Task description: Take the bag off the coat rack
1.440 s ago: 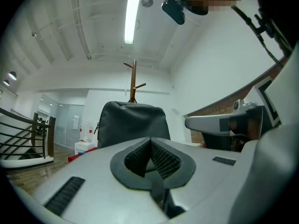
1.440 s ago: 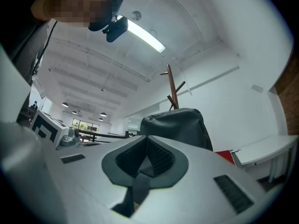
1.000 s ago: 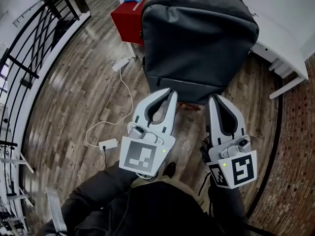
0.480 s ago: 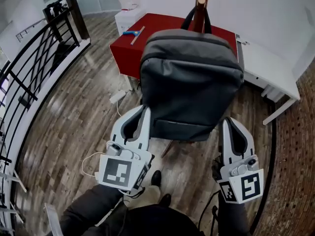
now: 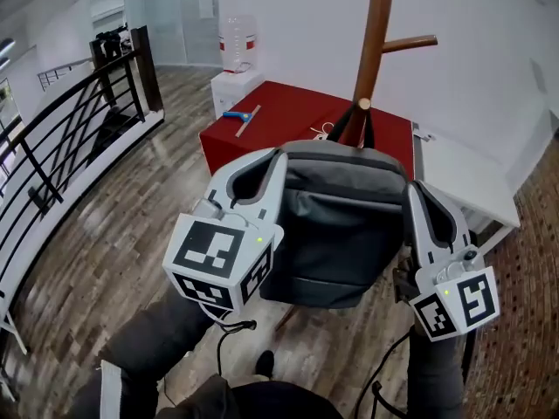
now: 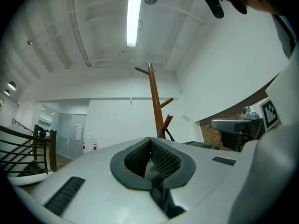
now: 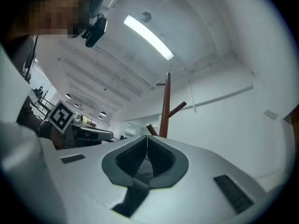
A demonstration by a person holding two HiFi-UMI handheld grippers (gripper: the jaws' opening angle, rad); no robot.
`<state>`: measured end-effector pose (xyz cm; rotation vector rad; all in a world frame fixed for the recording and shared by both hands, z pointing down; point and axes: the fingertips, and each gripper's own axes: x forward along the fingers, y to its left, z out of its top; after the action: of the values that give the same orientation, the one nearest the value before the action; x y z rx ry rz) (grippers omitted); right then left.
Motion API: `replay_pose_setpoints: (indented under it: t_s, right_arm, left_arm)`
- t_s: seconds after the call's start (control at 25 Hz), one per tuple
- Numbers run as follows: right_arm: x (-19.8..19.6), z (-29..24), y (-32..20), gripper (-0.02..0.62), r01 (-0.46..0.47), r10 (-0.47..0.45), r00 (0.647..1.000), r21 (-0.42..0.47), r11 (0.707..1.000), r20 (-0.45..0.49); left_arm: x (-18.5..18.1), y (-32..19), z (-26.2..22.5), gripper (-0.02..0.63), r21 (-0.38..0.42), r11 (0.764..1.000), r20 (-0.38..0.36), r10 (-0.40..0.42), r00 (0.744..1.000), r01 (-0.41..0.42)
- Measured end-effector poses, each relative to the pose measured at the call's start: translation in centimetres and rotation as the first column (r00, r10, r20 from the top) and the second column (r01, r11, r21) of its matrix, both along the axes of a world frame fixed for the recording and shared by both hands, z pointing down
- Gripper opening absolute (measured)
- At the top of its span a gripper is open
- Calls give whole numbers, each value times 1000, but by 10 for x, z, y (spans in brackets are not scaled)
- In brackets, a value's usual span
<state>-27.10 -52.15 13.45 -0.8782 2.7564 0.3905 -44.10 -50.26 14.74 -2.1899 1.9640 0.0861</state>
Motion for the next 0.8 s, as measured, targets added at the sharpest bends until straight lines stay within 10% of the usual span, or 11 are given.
replay_pose_setpoints:
  t_s: [0.68, 0.8]
  right_arm:
    - [-57, -19, -77, 11, 67, -68, 959, -15, 998, -277]
    - [-61, -11, -83, 91, 79, -94, 937, -56, 995, -337]
  left_arm:
    - [5, -90, -34, 15, -156, 973, 114, 187, 976, -169]
    - [14, -93, -33, 131, -197, 956, 155, 250, 956, -218]
